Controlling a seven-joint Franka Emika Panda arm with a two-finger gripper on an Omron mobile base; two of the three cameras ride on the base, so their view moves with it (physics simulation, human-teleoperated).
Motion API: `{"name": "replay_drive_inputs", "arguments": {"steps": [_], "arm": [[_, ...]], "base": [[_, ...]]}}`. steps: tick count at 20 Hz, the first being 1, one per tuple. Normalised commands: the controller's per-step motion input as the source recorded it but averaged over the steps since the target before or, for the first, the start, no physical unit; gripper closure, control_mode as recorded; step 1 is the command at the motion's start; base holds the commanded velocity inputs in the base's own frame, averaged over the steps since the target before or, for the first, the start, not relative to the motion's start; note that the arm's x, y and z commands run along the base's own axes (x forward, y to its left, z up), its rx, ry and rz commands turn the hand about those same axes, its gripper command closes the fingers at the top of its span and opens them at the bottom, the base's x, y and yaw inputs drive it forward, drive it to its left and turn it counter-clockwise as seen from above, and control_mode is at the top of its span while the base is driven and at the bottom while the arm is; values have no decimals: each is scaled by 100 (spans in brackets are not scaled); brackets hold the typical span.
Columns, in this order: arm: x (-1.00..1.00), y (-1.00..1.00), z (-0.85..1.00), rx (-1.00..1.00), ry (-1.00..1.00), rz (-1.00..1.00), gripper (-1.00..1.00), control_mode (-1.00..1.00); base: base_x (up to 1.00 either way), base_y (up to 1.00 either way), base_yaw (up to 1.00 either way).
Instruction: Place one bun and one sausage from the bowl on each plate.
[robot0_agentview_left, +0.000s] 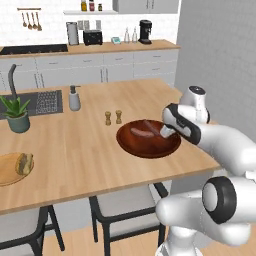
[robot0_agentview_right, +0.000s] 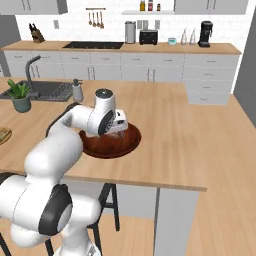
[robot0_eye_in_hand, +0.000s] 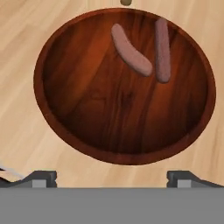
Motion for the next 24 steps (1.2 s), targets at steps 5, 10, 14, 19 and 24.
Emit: {"name": "replay_drive_inputs", "arguments": {"steps": [5,10,14,19,24], "arm": [[100,40,-24,-9,4,22,-100,-100],[64,34,-29,-2,1,14,-100,-100],[31,6,-36,-3,0,0,-100,-100],[48,14,-19,-7,12,6,-100,-100],[46,31,-32,-2,10,13,-100,-100]], "base": [[0,0,0],[0,0,0],[0,0,0],[0,0,0],[0,0,0]]}}
